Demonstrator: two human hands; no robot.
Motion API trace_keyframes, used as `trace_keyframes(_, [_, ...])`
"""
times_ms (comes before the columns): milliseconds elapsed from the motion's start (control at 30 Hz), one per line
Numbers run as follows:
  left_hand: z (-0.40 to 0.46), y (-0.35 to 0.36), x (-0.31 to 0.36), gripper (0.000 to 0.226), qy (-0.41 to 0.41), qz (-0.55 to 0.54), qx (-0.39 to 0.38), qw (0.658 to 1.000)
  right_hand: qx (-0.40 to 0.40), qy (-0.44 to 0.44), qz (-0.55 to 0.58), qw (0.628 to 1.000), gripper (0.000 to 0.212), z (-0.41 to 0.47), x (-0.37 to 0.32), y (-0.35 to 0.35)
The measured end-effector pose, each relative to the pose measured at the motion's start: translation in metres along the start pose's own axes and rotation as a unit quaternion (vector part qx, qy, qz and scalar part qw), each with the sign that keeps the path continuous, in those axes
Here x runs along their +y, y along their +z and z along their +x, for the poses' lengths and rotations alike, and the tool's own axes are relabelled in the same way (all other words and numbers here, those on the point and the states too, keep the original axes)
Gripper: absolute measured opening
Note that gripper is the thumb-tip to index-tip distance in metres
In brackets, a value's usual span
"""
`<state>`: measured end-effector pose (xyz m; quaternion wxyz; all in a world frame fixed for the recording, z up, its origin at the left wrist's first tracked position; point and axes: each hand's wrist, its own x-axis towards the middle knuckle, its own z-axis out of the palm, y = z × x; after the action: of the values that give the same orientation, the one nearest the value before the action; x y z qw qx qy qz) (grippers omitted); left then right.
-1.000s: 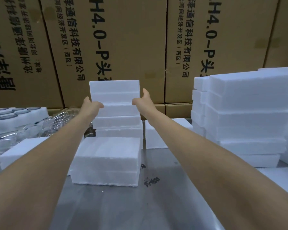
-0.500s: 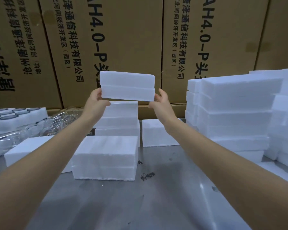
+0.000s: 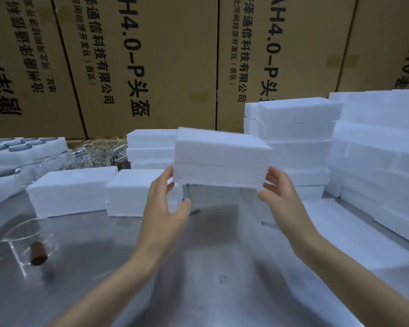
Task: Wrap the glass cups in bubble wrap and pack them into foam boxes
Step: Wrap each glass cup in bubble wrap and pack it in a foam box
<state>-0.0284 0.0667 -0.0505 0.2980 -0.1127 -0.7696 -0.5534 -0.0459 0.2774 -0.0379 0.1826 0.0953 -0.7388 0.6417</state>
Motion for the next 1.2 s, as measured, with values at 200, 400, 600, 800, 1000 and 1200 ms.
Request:
trace_keyframes(200, [-0.052,0.005,-0.018,0.065,-0.058,0.029,-0.063,0.996,-0.009,0.064,-0.053,0.997,0.048,-0.042,0.029,-0.015])
trace_keyframes(400, [-0.068,-0.006,-0.018,0.051,-0.091,0.062,-0.125,0.986,-0.062,0.106,-0.096,0.988,0.055,-0.058,0.036,-0.025])
trace_keyframes(600, [-0.081,-0.017,-0.018,0.040,-0.113,0.084,-0.148,0.979,-0.094,0.124,-0.128,0.980,0.061,-0.068,0.036,-0.031])
trace_keyframes(800, [-0.069,-0.013,0.003,0.048,-0.089,0.045,-0.096,0.990,-0.025,0.088,-0.086,0.992,0.052,-0.063,0.026,-0.029])
trace_keyframes(1000, [-0.035,-0.002,0.007,0.056,-0.089,0.011,-0.066,0.994,-0.008,0.060,-0.053,0.997,0.053,-0.036,0.009,-0.024])
trace_keyframes(1200, [-0.006,0.015,-0.010,0.065,-0.160,-0.033,-0.055,0.985,-0.018,0.099,-0.058,0.993,0.062,-0.007,0.018,-0.009])
